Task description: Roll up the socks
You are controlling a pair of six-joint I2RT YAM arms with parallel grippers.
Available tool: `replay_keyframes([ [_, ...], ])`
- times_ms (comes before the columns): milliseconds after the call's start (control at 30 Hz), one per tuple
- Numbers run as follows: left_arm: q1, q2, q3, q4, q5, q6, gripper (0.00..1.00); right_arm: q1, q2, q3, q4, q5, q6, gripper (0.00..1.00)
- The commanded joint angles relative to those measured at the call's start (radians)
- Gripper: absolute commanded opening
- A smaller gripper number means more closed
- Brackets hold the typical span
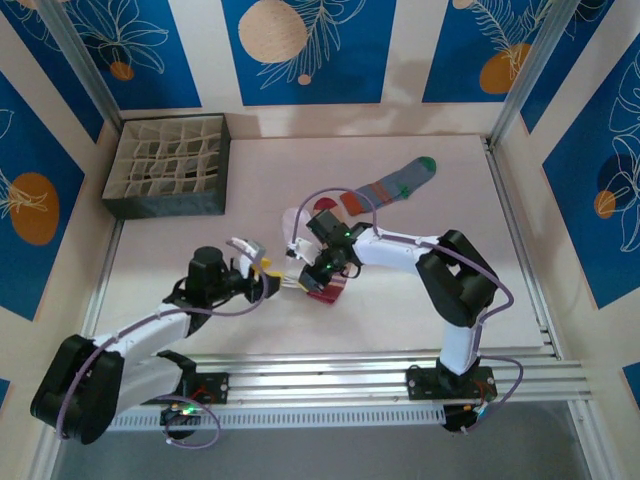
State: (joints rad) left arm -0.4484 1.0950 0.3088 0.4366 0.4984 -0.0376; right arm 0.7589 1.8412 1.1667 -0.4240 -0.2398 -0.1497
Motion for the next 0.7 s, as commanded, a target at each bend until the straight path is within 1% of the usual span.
replay_keyframes([
  [0,-0.047,0.047,-0.019,0.123,0.032,0.24,0.63,-0.022,0.001,0.028,-0.097,-0.165,-0.035,0.0],
  [167,-0.057,0.145,-0.011,0.18,0.041,0.298,0.67,-0.051,0.035,0.057,-0.152,-0.21,-0.048,0.0],
  [433,-0.109,0.276,0.041,0.167,0.014,0.365,0.68,-0.082,0.046,0.075,-0.201,-0.247,-0.057,0.0],
  [533,-0.129,0.311,0.051,0.184,0.01,0.366,0.69,-0.096,0.044,0.071,-0.215,-0.253,-0.059,0.0],
  [600,-0.137,0.335,0.059,0.2,0.007,0.36,0.66,-0.099,0.048,0.073,-0.222,-0.243,-0.06,0.0],
  [667,-0.14,0.353,0.065,0.208,0.005,0.357,0.61,-0.102,0.05,0.076,-0.227,-0.235,-0.058,0.01],
])
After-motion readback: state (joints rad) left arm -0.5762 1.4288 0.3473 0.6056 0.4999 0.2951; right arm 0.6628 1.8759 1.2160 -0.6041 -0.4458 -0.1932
